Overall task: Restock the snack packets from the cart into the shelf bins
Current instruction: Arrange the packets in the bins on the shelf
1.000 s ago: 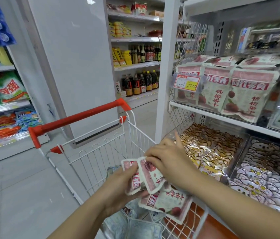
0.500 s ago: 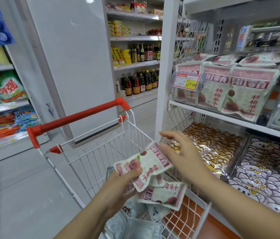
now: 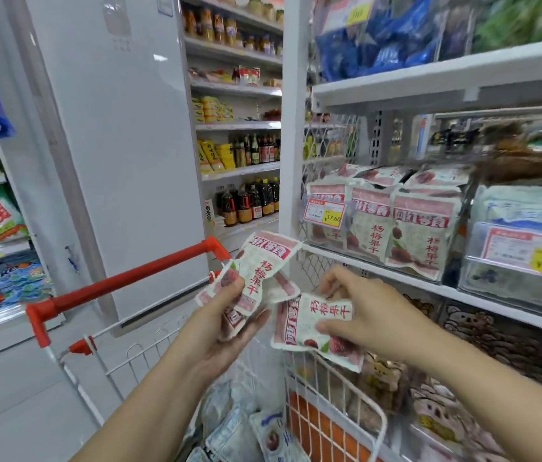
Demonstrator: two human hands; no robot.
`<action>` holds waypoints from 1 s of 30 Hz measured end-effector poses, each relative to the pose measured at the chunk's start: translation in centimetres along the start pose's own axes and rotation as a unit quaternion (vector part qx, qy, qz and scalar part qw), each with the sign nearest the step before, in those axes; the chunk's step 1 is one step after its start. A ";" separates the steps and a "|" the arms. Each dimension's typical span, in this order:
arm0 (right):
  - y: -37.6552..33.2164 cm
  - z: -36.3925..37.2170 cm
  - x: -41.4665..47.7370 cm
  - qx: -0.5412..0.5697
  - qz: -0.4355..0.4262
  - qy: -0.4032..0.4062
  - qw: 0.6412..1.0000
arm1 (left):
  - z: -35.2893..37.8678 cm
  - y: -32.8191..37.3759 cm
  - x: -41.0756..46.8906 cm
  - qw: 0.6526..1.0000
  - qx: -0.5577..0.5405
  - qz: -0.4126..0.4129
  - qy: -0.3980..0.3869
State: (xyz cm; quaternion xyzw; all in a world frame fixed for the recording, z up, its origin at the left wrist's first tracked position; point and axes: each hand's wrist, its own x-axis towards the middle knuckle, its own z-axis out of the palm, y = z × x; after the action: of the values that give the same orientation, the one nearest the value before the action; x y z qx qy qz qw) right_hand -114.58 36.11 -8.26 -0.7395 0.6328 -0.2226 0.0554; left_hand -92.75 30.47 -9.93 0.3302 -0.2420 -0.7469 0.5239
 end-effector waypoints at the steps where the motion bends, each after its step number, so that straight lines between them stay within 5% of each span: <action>1: 0.1 -1.1 0.0 0.002 0.014 0.033 0.999 | 1.1 0.5 0.2 1.000 -0.016 0.010 -0.007; 5: 0.3 -6.0 0.2 0.039 0.036 0.154 0.987 | 5.6 2.4 0.8 0.997 -0.041 0.050 -0.037; 12: -0.2 -13.3 4.9 0.129 0.063 0.218 0.965 | 11.7 3.8 2.5 0.992 -0.030 0.100 -0.074; 17: 1.3 -14.4 11.3 0.211 0.154 0.158 0.952 | 13.2 4.0 5.2 0.989 -0.033 0.122 -0.076; 21: 2.1 -13.1 15.9 0.150 0.193 0.111 0.963 | 13.2 4.1 7.3 0.988 -0.013 0.128 -0.085; 24: 2.2 -12.9 17.7 -0.003 0.177 0.107 0.978 | 12.8 4.6 8.6 0.986 -0.010 0.132 -0.097; 27: 2.3 -12.7 17.9 -0.204 0.175 0.094 0.959 | 12.6 5.1 9.5 0.985 0.003 0.139 -0.101; 30: 2.2 -13.2 18.1 -0.267 0.164 0.101 0.944 | 12.9 5.5 10.0 0.984 0.006 0.137 -0.112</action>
State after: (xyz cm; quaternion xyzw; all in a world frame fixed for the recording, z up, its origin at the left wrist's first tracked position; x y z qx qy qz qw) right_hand -120.03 20.95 7.45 -0.5871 0.7838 -0.1070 -0.1721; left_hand -101.31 19.37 0.11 0.2113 -0.3472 -0.6985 0.5890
